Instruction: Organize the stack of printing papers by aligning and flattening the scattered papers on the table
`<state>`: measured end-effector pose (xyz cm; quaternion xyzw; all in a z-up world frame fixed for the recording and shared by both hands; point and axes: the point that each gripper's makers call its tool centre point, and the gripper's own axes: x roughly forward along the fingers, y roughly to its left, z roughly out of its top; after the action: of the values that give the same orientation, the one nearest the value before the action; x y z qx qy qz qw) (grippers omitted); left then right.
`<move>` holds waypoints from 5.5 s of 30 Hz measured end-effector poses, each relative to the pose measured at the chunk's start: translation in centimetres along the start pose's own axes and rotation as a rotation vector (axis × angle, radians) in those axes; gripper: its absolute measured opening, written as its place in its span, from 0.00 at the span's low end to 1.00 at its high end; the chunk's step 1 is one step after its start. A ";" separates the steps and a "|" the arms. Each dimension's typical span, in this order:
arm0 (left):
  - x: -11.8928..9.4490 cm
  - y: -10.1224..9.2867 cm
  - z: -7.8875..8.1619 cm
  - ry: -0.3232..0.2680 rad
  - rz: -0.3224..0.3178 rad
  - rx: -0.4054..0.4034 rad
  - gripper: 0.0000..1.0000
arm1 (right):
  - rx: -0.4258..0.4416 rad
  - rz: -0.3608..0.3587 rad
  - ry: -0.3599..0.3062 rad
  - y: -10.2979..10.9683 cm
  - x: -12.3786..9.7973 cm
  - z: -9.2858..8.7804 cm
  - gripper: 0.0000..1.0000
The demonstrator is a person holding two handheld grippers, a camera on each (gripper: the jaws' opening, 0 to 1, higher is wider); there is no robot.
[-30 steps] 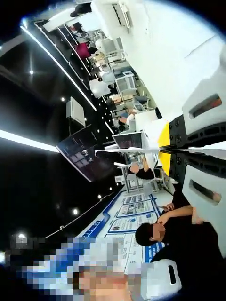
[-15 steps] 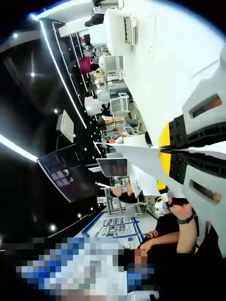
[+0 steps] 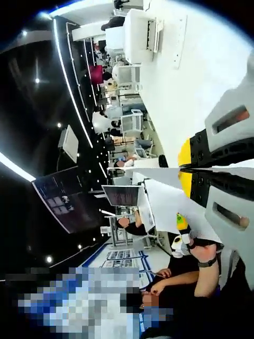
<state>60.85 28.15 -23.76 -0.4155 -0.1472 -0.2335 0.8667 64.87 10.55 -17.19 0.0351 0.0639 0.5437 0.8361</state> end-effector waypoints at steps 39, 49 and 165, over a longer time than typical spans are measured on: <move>0.1 0.2 0.0 0.009 -0.008 0.023 0.22 | 0.039 0.143 -0.064 4.3 3.8 0.6 0.00; 0.1 0.1 0.0 0.007 -0.012 0.018 0.22 | 0.062 0.165 -0.063 5.0 4.8 0.5 0.00; 0.3 0.1 -0.4 0.020 -0.012 0.070 0.06 | 0.032 0.203 0.013 6.9 12.1 -2.2 0.12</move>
<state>61.21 27.82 -23.93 -0.3816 -0.1492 -0.2372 0.8808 63.16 24.34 -19.37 0.0509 0.0741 0.6246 0.7758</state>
